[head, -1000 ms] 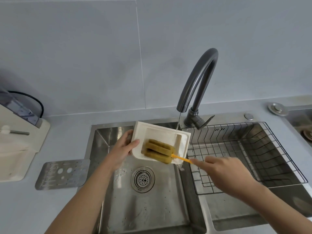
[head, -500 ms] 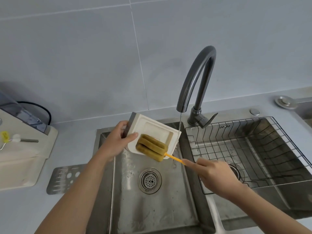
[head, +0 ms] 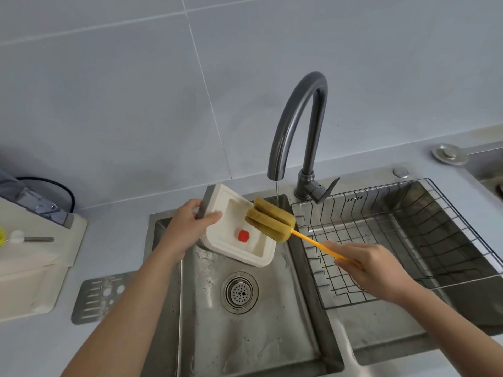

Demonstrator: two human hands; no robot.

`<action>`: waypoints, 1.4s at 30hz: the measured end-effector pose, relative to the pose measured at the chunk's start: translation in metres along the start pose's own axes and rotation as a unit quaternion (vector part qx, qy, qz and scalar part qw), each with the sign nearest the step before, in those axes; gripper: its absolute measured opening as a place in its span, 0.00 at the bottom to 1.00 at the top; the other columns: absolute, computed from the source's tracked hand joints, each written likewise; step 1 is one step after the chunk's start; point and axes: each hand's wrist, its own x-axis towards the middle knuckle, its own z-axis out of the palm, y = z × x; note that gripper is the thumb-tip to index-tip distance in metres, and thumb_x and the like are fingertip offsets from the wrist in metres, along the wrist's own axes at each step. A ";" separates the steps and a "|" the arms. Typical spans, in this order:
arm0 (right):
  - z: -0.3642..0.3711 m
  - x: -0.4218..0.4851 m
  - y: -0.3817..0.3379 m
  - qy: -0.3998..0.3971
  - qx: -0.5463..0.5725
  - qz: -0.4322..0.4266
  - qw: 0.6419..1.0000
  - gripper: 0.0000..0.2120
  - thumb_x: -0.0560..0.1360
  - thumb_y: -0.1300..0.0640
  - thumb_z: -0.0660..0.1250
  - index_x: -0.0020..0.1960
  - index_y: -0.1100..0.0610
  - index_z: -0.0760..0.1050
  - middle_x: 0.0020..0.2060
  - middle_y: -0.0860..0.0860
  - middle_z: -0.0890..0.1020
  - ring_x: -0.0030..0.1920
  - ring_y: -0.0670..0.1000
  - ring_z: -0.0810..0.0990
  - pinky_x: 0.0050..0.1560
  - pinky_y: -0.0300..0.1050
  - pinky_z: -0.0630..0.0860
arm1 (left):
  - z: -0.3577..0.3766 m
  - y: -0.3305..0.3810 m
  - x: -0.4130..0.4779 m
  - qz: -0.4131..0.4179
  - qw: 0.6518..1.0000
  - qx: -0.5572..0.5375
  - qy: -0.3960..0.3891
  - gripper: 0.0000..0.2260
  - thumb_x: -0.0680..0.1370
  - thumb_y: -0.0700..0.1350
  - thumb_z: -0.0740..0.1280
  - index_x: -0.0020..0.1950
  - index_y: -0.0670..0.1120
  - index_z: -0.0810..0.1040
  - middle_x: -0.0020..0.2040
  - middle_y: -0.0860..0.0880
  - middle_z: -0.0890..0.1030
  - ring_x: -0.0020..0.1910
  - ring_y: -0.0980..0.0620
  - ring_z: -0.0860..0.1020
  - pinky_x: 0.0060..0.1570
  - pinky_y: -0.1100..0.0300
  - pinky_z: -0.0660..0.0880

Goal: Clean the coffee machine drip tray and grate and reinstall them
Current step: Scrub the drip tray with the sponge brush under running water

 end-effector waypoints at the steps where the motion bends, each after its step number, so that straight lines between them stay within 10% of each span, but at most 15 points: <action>1: 0.000 0.001 0.000 -0.007 -0.009 -0.001 1.000 0.25 0.67 0.60 0.67 0.61 0.46 0.69 0.25 0.38 0.64 0.24 0.38 0.63 0.22 0.30 0.58 | 0.001 0.001 0.000 -0.014 1.000 -0.021 -0.004 0.11 0.73 0.44 0.68 0.53 0.48 0.72 0.46 0.50 0.79 0.45 0.49 0.78 0.47 0.52 0.76; 10: -0.007 0.020 0.002 0.040 -0.081 -0.074 0.993 0.18 0.70 0.56 0.57 0.59 0.47 0.69 0.25 0.46 0.75 0.20 0.48 0.71 0.18 0.34 0.62 | 0.012 0.013 0.003 -0.080 0.987 -0.099 -0.102 0.05 0.75 0.40 0.64 0.49 0.47 0.78 0.39 0.48 0.80 0.36 0.52 0.77 0.23 0.67 0.71; 15: -0.024 0.022 0.011 0.031 -0.096 -0.053 0.993 0.18 0.71 0.54 0.57 0.60 0.46 0.71 0.24 0.44 0.70 0.21 0.50 0.71 0.18 0.34 0.59 | 0.006 0.011 0.009 -0.064 0.985 -0.132 -0.096 0.07 0.74 0.40 0.64 0.51 0.48 0.78 0.43 0.47 0.80 0.41 0.49 0.78 0.29 0.60 0.76; 22: -0.039 0.017 0.001 0.027 -0.235 0.006 0.972 0.23 0.66 0.64 0.72 0.58 0.47 0.77 0.26 0.40 0.66 0.24 0.48 0.66 0.20 0.34 0.54 | 0.003 0.001 0.008 -0.039 0.977 -0.209 -0.030 0.07 0.76 0.37 0.62 0.52 0.44 0.74 0.42 0.47 0.77 0.39 0.49 0.76 0.20 0.65 0.72; 27: -0.040 0.013 -0.033 -0.056 -0.314 0.056 0.946 0.28 0.75 0.64 0.53 0.72 0.45 0.55 0.57 0.46 0.77 0.48 0.55 0.79 0.26 0.40 0.56 | 0.010 -0.016 0.003 -0.025 0.971 -0.237 -0.002 0.08 0.75 0.36 0.63 0.48 0.49 0.74 0.45 0.48 0.78 0.43 0.50 0.77 0.35 0.56 0.76; 42: -0.036 0.013 -0.055 -0.169 -0.239 0.104 0.950 0.13 0.78 0.60 0.53 0.56 0.47 0.71 0.40 0.48 0.76 0.39 0.50 0.74 0.31 0.37 0.64 | 0.011 -0.052 -0.011 -0.007 0.954 -0.298 0.040 0.12 0.74 0.32 0.63 0.49 0.49 0.71 0.46 0.51 0.78 0.45 0.52 0.77 0.43 0.54 0.74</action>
